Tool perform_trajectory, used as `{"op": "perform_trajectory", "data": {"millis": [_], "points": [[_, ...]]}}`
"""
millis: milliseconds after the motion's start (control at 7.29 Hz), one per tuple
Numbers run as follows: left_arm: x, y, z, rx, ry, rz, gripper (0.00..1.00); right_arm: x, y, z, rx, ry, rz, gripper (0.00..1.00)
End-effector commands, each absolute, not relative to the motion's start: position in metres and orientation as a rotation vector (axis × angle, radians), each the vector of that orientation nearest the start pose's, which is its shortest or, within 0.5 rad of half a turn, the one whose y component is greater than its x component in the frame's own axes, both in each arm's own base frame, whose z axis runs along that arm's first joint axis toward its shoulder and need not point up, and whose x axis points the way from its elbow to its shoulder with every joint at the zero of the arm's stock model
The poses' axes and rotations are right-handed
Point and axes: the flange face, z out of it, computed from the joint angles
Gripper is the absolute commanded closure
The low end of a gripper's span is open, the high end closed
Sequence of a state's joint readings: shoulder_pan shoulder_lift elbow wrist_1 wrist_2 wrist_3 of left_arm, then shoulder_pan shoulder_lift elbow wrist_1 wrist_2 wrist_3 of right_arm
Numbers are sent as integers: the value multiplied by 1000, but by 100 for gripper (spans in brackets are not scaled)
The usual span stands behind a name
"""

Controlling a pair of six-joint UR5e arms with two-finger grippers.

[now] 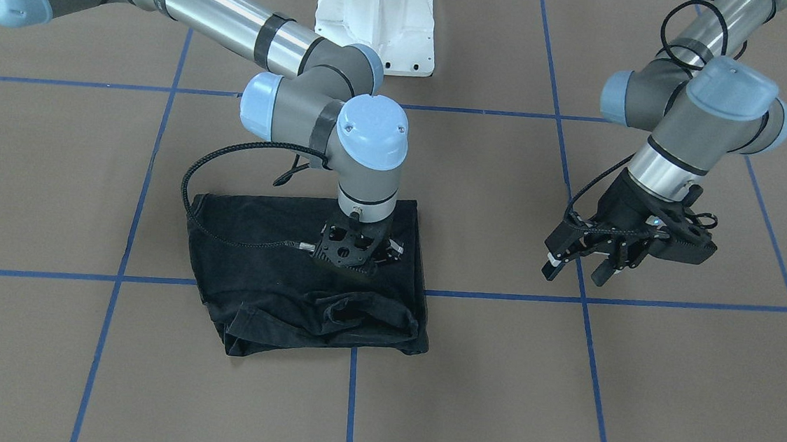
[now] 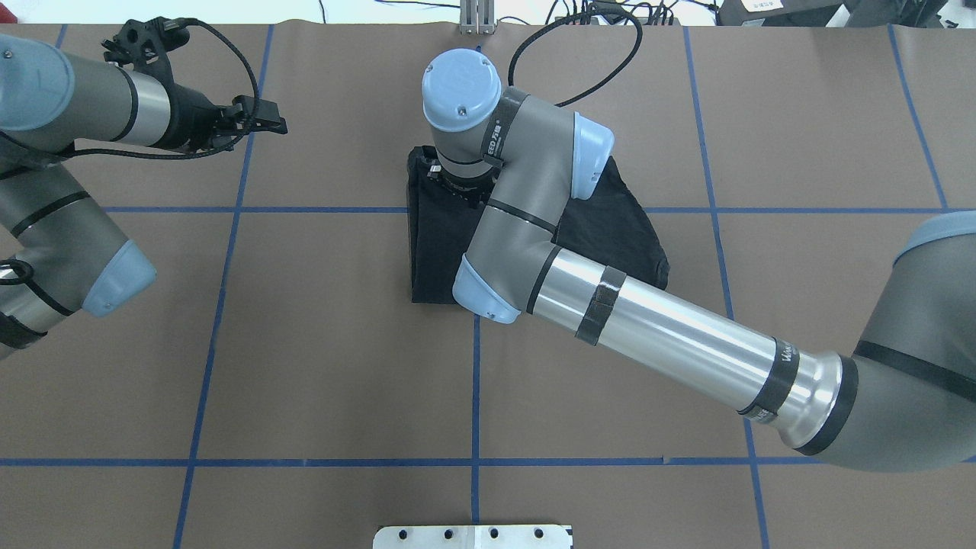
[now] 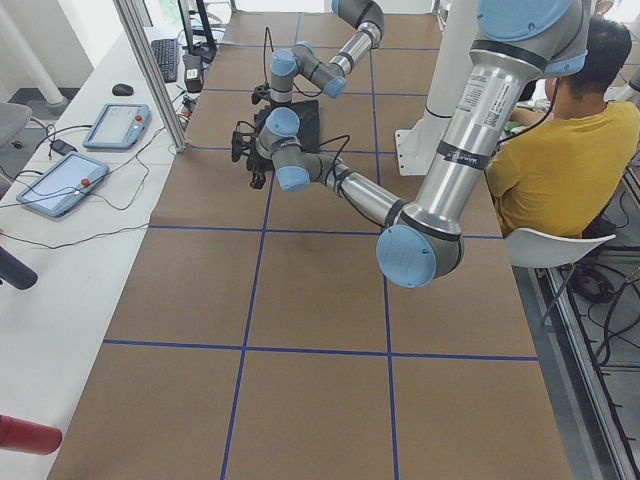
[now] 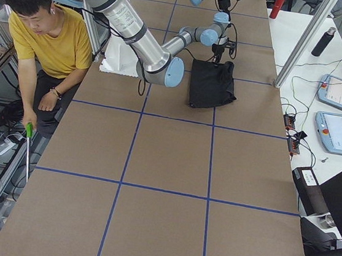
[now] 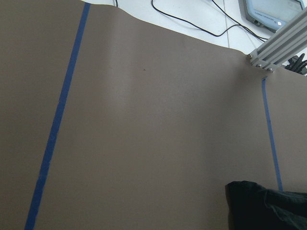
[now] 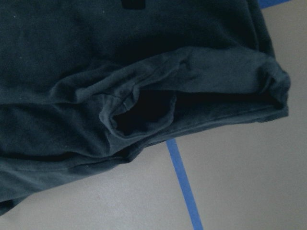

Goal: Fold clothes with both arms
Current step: 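Press and smooth the folded shirt's far edge with the right gripper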

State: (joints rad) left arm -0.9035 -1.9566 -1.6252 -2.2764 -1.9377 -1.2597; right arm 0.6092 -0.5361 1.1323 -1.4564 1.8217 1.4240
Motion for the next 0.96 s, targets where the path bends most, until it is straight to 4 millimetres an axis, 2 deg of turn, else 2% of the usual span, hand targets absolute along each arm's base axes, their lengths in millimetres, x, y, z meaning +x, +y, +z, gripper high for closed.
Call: {"op": "perform_trajectory", "data": {"millis": [0, 137, 274, 411, 548, 685, 823], "points": [[320, -563, 337, 379, 1119, -313, 0, -623, -592, 186, 76, -723, 355, 100], [319, -563, 338, 378, 1118, -314, 0, -649, -618, 185, 89, -745, 369, 100], [318, -561, 345, 376, 1114, -314, 0, -659, -648, 154, 91, -748, 390, 100], [318, -561, 347, 375, 1113, -314, 0, -648, -673, 140, 99, -768, 409, 100], [317, -560, 350, 373, 1110, -315, 0, -635, -691, 144, 121, -783, 416, 100], [315, -558, 347, 376, 1116, -316, 0, -638, -694, 142, 130, -785, 419, 100], [315, -557, 347, 377, 1117, -316, 0, -637, -696, 130, 135, -799, 419, 100]]}}
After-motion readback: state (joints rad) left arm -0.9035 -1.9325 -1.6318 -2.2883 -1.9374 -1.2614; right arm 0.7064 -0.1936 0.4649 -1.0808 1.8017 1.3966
